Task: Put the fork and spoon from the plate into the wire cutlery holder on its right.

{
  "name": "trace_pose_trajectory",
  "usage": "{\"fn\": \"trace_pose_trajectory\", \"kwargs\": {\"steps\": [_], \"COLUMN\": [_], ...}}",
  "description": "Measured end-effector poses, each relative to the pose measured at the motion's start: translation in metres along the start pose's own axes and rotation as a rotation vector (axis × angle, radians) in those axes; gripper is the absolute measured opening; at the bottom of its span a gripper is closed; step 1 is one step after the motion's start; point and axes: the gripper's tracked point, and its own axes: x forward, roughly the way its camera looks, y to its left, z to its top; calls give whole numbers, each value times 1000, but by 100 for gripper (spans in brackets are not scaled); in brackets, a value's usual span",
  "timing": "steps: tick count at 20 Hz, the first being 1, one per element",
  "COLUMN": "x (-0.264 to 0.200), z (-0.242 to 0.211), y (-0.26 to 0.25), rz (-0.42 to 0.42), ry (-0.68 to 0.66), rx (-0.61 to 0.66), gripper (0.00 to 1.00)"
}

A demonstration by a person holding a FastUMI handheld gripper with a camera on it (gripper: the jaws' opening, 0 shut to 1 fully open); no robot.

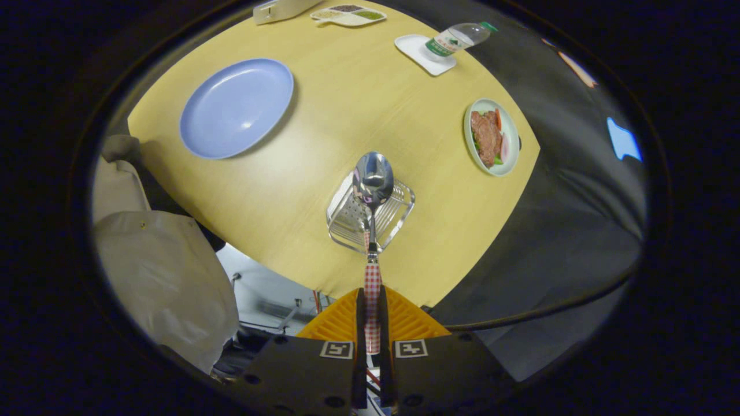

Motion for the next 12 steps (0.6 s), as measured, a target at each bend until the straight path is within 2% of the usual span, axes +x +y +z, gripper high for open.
{"fn": "trace_pose_trajectory", "kwargs": {"steps": [4, 12], "x": [9, 28], "z": [-18, -12], "y": [-13, -21], "rz": [2, 41], "ry": [98, 230], "rx": [-62, -174], "gripper": [12, 12]}}
